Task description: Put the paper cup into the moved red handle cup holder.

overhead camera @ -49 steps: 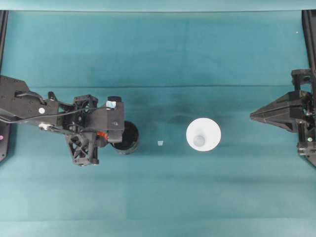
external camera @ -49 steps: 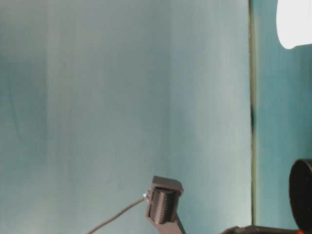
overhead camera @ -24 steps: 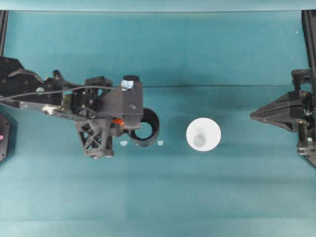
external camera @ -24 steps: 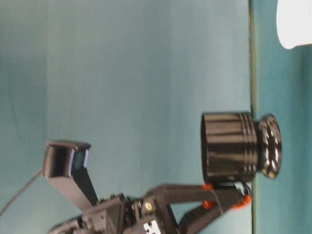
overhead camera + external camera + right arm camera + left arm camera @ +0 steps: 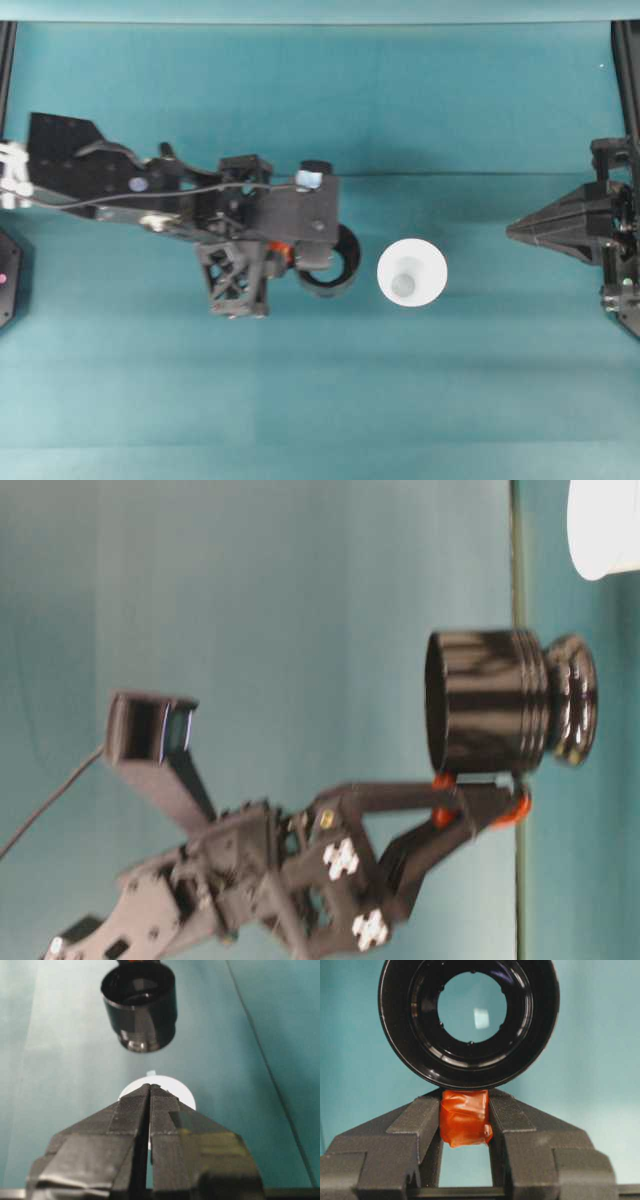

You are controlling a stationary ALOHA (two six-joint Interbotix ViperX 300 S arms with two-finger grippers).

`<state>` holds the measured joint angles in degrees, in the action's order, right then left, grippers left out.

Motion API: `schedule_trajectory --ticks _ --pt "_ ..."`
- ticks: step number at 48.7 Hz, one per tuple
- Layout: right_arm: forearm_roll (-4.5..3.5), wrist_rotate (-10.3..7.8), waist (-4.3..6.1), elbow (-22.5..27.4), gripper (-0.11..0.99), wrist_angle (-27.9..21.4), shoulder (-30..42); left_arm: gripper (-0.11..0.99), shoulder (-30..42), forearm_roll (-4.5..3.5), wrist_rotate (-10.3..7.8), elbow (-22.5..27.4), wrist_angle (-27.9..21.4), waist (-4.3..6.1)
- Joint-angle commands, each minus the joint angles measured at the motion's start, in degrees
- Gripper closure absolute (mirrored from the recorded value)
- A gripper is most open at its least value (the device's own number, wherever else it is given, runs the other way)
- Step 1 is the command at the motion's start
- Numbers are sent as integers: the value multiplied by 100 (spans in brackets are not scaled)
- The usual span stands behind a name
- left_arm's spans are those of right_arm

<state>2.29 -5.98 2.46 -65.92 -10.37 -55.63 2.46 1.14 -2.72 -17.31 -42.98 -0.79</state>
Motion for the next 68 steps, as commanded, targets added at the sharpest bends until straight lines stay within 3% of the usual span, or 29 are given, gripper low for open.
schedule_trajectory --ticks 1,9,22,44,68 --pt "9 -35 18 132 98 35 26 62 79 9 18 141 35 -18" --pt "9 -35 18 123 98 26 26 62 378 9 35 26 132 -18" --pt "18 -35 9 123 98 35 26 62 782 9 26 -316 694 -26" --pt "9 -44 18 123 98 35 26 62 844 9 26 -466 1151 -70" --pt "9 -44 18 105 98 35 26 61 844 9 53 -475 1195 -70"
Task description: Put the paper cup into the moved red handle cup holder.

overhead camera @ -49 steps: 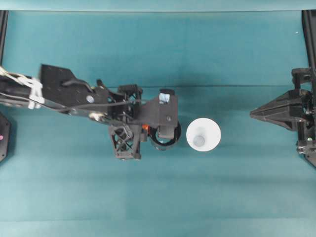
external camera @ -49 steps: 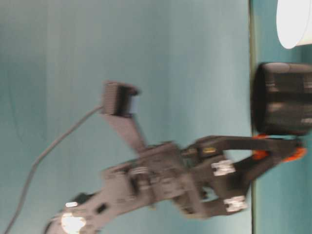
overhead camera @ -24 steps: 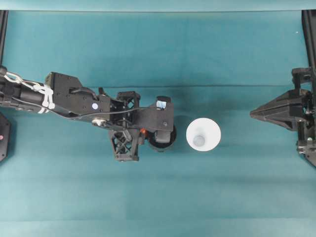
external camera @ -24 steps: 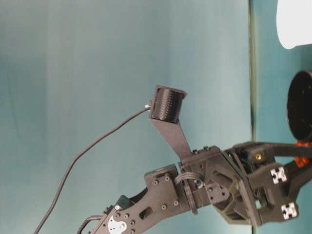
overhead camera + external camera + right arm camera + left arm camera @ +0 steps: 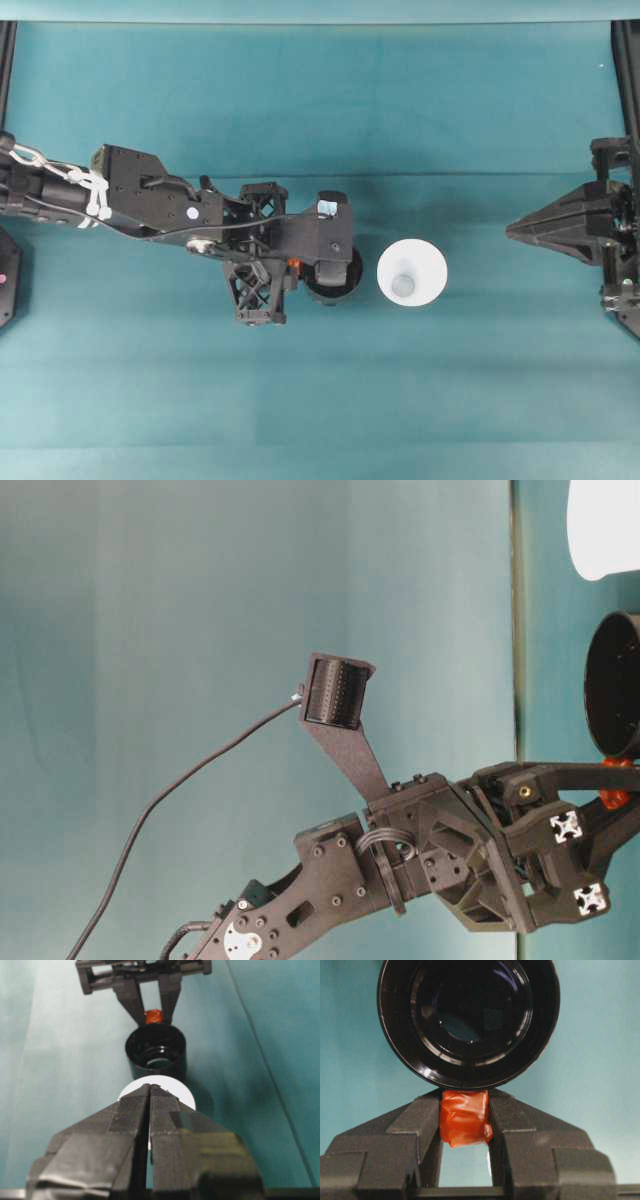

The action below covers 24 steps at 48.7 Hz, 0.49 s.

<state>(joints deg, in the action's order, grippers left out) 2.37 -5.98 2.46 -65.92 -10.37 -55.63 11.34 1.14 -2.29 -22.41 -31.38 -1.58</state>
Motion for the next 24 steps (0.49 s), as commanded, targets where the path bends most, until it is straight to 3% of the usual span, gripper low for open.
schedule_trajectory --ticks 1,8,18,20,24 --pt "0 -44 18 105 98 35 26 61 -44 9 9 35 35 9" --pt "0 -44 18 97 98 26 26 57 -44 9 9 26 35 9" --pt "0 -44 9 97 98 26 26 -2 -44 9 9 26 35 9" --pt "0 -44 18 97 98 26 26 -6 -53 9 9 26 35 9" --pt "0 -44 18 97 98 35 26 -4 -62 9 -9 26 35 9"
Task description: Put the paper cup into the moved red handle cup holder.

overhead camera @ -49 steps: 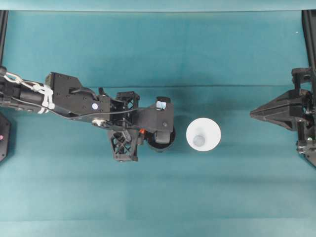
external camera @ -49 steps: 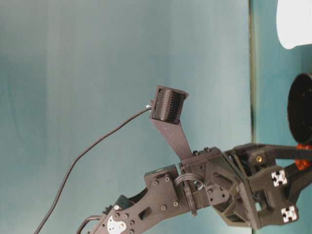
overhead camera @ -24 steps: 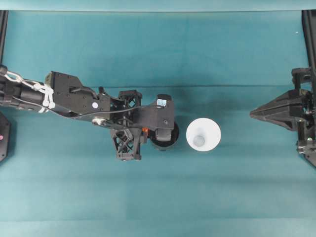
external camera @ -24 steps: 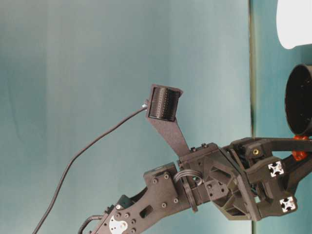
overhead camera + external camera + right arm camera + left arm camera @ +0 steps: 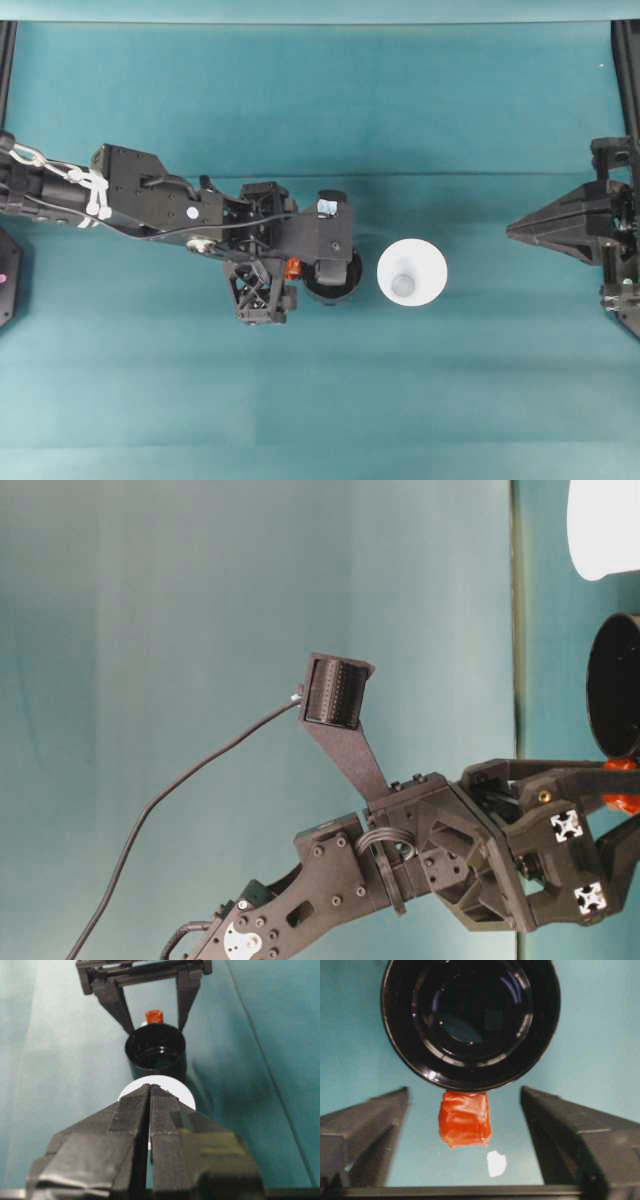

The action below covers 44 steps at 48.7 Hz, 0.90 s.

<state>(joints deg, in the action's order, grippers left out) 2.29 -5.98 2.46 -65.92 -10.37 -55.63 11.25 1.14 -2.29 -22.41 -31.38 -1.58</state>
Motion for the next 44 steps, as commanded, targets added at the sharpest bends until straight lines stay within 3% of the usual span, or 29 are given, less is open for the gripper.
schedule_trajectory --ticks 1,9,20,31,38,44 --pt "9 -35 18 97 98 35 26 -3 -53 9 -18 26 35 9" --pt "9 -35 18 105 98 35 26 -3 -466 9 -53 26 -149 9" --pt "9 -35 9 105 98 35 26 -3 -1705 9 -53 -193 -343 9" --pt "9 -35 9 105 98 -35 62 -3 -2461 9 -53 -738 -281 158" --pt "9 -44 79 237 98 -352 246 -3 -2663 9 0 -1002 -149 185" --pt "0 -26 220 580 98 -853 589 -3 -2707 9 9 -1046 -88 193"
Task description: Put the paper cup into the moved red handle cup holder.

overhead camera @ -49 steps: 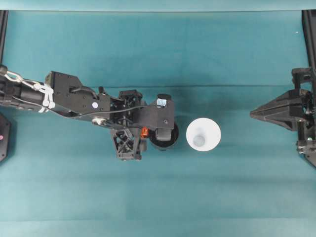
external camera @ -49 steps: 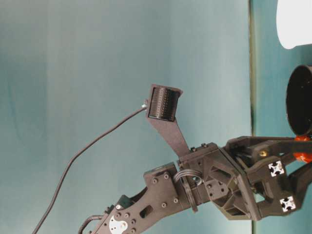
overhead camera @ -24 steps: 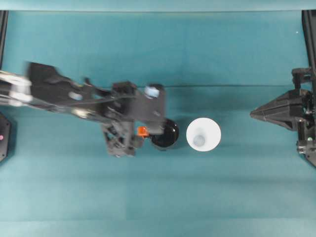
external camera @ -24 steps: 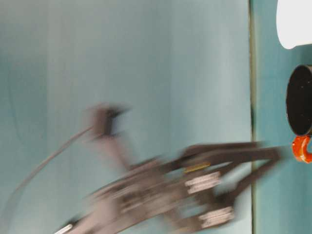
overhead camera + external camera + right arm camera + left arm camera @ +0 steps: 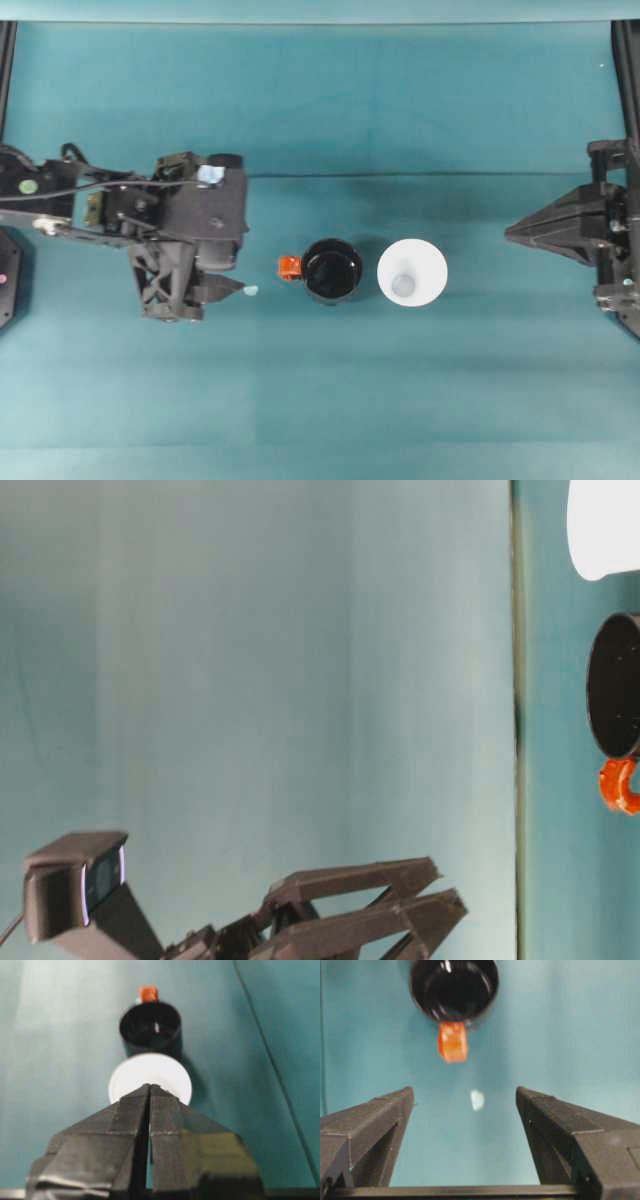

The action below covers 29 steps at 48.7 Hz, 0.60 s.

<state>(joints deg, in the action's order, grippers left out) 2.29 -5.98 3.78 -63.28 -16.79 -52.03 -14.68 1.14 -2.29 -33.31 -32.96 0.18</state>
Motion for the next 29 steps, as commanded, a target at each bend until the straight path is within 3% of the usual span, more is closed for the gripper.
schedule_trajectory --ticks 1,5,18,24,29 --pt "-9 -26 114 378 98 -281 290 -3 -105 9 9 44 70 18" --pt "0 -35 176 606 97 -554 562 -2 -114 9 0 44 70 18" --pt "0 -35 211 1336 87 -1301 1670 -3 -114 9 0 26 70 18" --pt "0 -44 272 1582 67 -1468 2197 -3 -114 9 -18 26 70 18" --pt "0 -79 387 1846 38 -1626 2628 -3 -123 9 -26 18 70 18"
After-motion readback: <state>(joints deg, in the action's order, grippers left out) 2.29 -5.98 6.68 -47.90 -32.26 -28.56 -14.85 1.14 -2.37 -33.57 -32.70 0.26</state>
